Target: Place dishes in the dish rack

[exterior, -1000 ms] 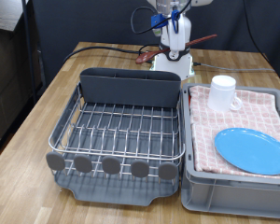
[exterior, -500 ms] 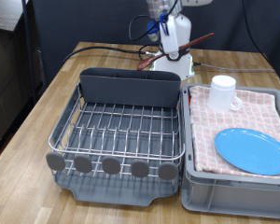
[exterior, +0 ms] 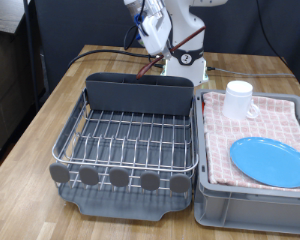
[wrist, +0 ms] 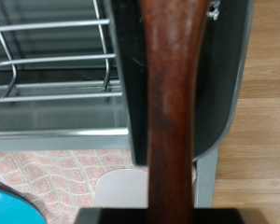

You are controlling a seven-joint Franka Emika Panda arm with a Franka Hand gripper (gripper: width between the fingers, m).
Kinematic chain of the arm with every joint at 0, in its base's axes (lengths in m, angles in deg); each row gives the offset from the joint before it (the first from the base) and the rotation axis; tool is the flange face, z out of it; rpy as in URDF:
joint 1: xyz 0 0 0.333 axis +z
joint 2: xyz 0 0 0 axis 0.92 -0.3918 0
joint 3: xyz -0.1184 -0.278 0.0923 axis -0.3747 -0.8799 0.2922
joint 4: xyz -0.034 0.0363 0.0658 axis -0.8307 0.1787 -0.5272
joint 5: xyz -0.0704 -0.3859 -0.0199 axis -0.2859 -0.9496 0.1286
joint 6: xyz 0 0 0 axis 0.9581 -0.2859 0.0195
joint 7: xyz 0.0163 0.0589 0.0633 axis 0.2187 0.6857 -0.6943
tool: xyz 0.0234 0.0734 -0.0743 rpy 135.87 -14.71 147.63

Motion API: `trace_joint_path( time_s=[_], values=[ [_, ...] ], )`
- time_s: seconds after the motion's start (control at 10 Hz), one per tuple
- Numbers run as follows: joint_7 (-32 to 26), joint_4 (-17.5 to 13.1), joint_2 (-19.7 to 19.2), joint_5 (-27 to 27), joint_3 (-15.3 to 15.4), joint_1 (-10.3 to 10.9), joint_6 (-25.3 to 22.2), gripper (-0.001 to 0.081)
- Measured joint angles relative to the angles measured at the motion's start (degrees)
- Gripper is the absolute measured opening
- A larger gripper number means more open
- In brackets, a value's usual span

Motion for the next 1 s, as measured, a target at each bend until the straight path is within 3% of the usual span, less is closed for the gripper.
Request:
trace_joint_path(
  time_s=[0.2,0.5,0.8,1.0],
  values=[
    [-5.16,0.02,-0.46,0.29,-4.27,0.19,-0.67,0.0092],
    [-12.63,-0.39,-2.56,2.24,-9.71,2.49,-0.7,0.0092],
    [-14.71,-0.98,-5.34,3.84,-11.94,4.75,-0.12,0.0092],
    [-14.68,-0.43,-6.89,3.95,-11.71,5.21,3.07,0.0092]
  ],
)
